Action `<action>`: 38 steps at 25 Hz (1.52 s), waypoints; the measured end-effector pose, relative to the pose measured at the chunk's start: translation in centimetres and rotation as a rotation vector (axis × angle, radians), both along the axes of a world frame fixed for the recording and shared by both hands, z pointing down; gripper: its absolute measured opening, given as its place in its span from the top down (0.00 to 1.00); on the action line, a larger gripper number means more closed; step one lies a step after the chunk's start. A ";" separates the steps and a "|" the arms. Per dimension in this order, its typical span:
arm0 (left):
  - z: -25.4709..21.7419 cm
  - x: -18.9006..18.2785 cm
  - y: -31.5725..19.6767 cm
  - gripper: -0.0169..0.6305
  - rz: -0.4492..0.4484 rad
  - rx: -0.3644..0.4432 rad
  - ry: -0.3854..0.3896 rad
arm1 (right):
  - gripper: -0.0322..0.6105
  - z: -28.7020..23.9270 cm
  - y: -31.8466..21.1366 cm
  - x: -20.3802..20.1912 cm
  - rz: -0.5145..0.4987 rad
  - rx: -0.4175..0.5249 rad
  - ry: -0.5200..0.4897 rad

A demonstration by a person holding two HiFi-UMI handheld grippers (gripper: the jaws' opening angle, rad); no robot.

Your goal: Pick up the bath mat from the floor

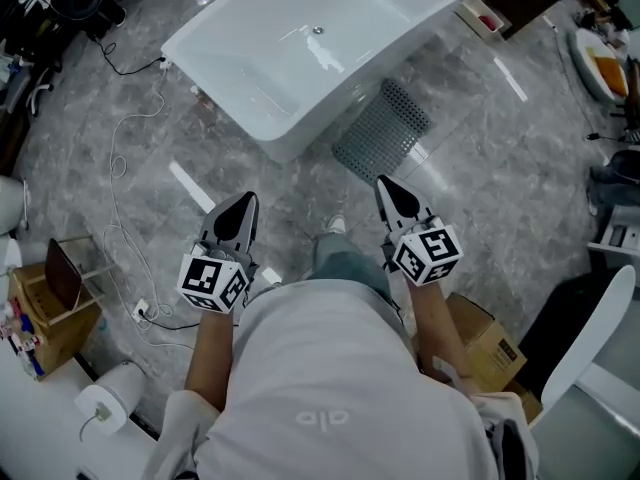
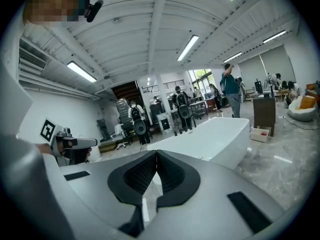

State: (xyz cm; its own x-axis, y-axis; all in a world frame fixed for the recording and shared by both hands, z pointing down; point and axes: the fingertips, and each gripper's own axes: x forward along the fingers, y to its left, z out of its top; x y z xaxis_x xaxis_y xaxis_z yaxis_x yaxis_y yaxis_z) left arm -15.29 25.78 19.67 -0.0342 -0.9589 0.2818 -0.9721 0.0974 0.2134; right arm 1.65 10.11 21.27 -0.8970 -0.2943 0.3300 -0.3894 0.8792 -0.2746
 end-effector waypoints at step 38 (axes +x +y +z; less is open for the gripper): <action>11.5 0.4 -19.6 0.95 0.250 -0.280 0.110 | 0.90 16.9 -18.1 3.8 0.112 -0.175 0.356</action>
